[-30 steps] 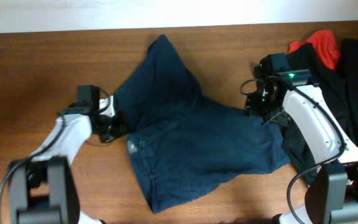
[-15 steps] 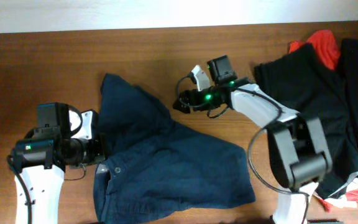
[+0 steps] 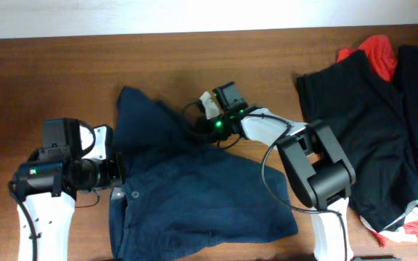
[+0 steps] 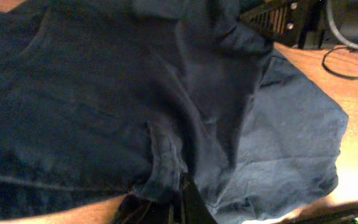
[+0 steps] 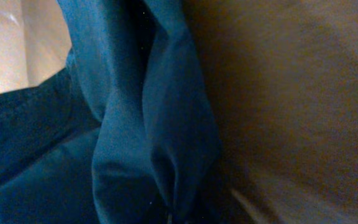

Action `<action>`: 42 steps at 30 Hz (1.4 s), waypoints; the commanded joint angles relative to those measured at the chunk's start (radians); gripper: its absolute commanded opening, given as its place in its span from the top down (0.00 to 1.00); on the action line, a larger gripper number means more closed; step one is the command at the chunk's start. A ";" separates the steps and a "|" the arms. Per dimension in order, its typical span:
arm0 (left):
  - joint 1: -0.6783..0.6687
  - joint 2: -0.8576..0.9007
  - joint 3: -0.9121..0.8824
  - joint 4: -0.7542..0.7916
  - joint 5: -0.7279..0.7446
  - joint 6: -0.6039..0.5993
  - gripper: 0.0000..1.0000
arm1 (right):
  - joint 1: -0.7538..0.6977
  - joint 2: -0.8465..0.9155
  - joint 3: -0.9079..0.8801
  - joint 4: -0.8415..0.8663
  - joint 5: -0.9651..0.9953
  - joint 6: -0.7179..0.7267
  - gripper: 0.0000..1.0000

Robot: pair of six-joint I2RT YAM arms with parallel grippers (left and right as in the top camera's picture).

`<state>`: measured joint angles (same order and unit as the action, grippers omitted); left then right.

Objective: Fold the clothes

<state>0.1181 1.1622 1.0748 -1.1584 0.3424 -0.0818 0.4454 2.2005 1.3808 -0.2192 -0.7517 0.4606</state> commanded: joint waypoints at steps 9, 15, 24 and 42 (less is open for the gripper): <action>-0.007 0.433 0.006 0.623 -0.121 0.019 1.00 | -0.224 -0.196 0.300 -0.837 0.666 -0.033 0.60; 0.047 0.512 0.024 1.007 -0.175 -0.063 0.96 | -0.224 -0.189 0.233 -0.982 0.808 -0.034 0.39; 0.093 0.512 0.142 0.270 -0.164 -0.063 0.01 | -0.233 -0.189 0.233 -1.145 0.650 -0.157 0.17; 0.130 0.352 -0.164 0.181 -0.421 -0.462 0.08 | -0.237 -0.515 -0.179 -1.069 0.519 0.153 0.14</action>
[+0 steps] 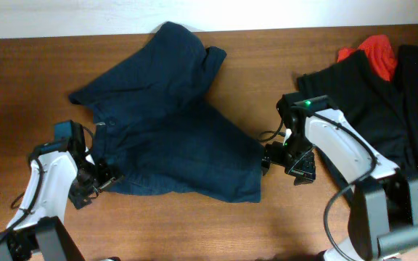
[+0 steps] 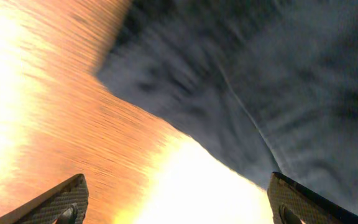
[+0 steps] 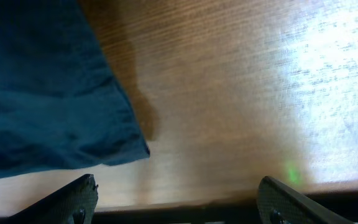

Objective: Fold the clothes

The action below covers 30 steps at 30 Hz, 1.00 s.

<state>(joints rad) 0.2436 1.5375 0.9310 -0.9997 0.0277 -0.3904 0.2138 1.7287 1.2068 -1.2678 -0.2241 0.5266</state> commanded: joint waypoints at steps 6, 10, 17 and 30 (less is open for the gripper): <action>0.005 -0.023 -0.204 0.270 -0.103 -0.194 0.10 | -0.002 -0.072 -0.036 0.027 -0.245 0.224 0.14; 0.005 -0.023 -0.254 0.406 -0.104 -0.193 0.26 | 0.038 -0.071 -0.046 0.060 -0.269 0.318 0.14; 0.005 -0.023 -0.254 0.438 -0.103 -0.193 0.89 | 0.083 -0.071 -0.143 0.154 -0.206 0.453 0.14; 0.004 -0.023 -0.254 0.161 -0.102 -0.164 0.99 | 0.268 -0.071 -0.385 0.534 0.013 0.709 0.42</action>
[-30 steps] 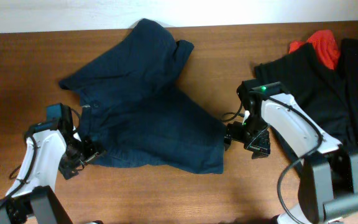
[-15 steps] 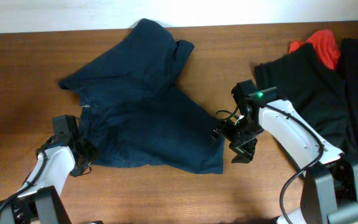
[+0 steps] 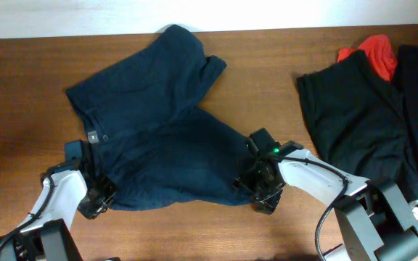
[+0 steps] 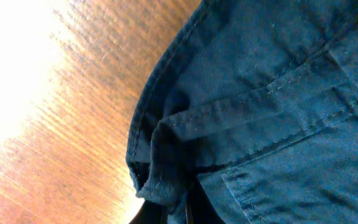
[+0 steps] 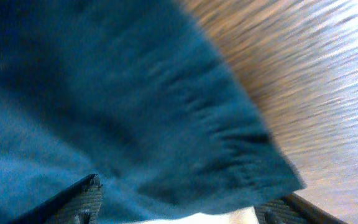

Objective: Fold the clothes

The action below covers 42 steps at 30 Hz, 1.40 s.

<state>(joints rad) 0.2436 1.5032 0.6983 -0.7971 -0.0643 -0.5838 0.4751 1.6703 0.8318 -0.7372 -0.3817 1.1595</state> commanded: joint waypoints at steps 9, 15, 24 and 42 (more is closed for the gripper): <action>-0.013 -0.214 0.164 -0.327 0.231 0.363 1.00 | -0.320 -0.193 0.152 -0.237 0.258 -0.351 0.96; -0.099 -0.517 0.399 -0.664 0.315 0.377 1.00 | -0.379 -0.522 0.391 -0.376 0.295 -0.579 0.96; -0.098 -0.547 0.428 -0.541 0.257 0.097 1.00 | -0.322 -0.309 0.604 -0.055 0.304 -0.921 0.96; -0.018 0.219 0.428 -0.094 0.037 -0.172 0.99 | -0.104 0.351 0.631 0.774 0.227 -1.032 0.96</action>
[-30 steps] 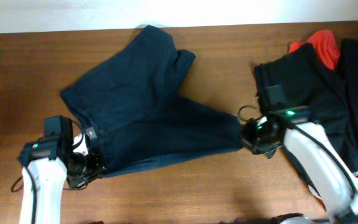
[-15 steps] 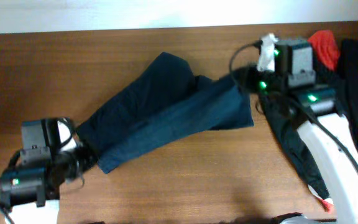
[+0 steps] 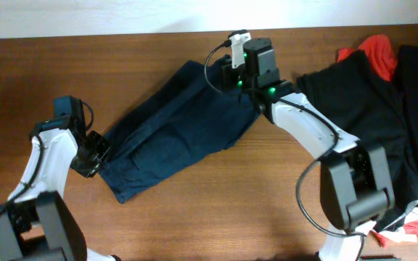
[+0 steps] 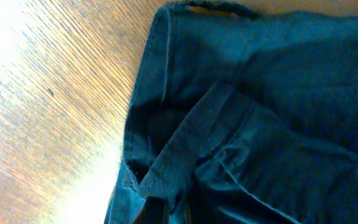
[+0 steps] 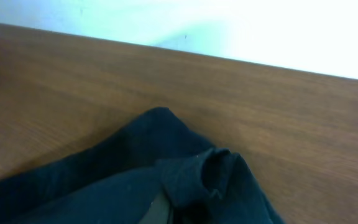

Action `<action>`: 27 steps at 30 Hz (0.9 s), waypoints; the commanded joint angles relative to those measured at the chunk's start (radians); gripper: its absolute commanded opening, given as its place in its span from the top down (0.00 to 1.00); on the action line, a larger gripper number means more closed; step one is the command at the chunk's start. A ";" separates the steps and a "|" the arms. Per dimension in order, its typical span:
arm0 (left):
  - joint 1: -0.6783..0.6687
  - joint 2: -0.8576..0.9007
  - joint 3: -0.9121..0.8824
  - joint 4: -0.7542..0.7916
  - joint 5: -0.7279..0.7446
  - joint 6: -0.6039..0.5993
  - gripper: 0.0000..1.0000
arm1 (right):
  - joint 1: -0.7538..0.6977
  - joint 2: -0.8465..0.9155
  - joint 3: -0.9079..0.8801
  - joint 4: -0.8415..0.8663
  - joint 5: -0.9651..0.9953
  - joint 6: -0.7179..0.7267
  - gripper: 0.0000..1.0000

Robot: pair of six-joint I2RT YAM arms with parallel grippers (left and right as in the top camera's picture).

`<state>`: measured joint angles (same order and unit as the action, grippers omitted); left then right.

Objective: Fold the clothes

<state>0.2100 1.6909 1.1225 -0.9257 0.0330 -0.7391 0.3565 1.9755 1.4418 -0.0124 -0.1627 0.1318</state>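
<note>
The navy shorts (image 3: 173,138) lie folded in half, a long strip running diagonally from near left to far centre. My left gripper (image 3: 96,154) is shut on the waistband end; in the left wrist view the doubled waistband (image 4: 191,134) bunches at that gripper (image 4: 179,214). My right gripper (image 3: 239,81) is shut on the leg-hem end near the table's back. In the right wrist view a fold of hem (image 5: 197,174) sits pinched at the gripper (image 5: 169,214), with the rest of the shorts (image 5: 92,186) trailing left.
A black garment (image 3: 347,109) lies spread at the right, close to my right arm. A red garment (image 3: 376,51) and another black one lie beyond it. A white wall (image 5: 229,25) borders the table's back edge (image 5: 166,50).
The shorts lay spread open, my left gripper on the near waistband corner and my right open over the near hem. Now the near half lies over the far half; both grippers hold and sit farther back.
First both grippers held the rumpled shorts near the table's middle. Then the shorts lay spread flat with both grippers open beside them. Then the left was shut on the waistband corner and the right open at the near hem. Now the shorts are folded in half.
</note>
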 commanded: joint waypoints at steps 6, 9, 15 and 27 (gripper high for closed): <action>0.024 0.033 0.020 0.291 -0.031 0.022 0.04 | 0.020 0.075 0.022 0.198 0.015 0.002 0.01; 0.083 0.031 0.110 0.208 0.005 0.108 0.01 | -0.025 0.071 0.022 -0.038 -0.029 0.007 0.01; 0.092 0.045 0.093 -0.056 0.069 0.119 0.01 | -0.031 0.092 0.021 -0.387 -0.010 0.003 0.18; 0.080 0.050 -0.294 0.409 0.261 0.275 0.16 | -0.150 -0.014 0.037 -0.771 0.066 0.067 0.12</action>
<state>0.2932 1.6947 0.9073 -0.6167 0.1379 -0.5701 0.2390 2.0857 1.4727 -0.7776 -0.1146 0.1841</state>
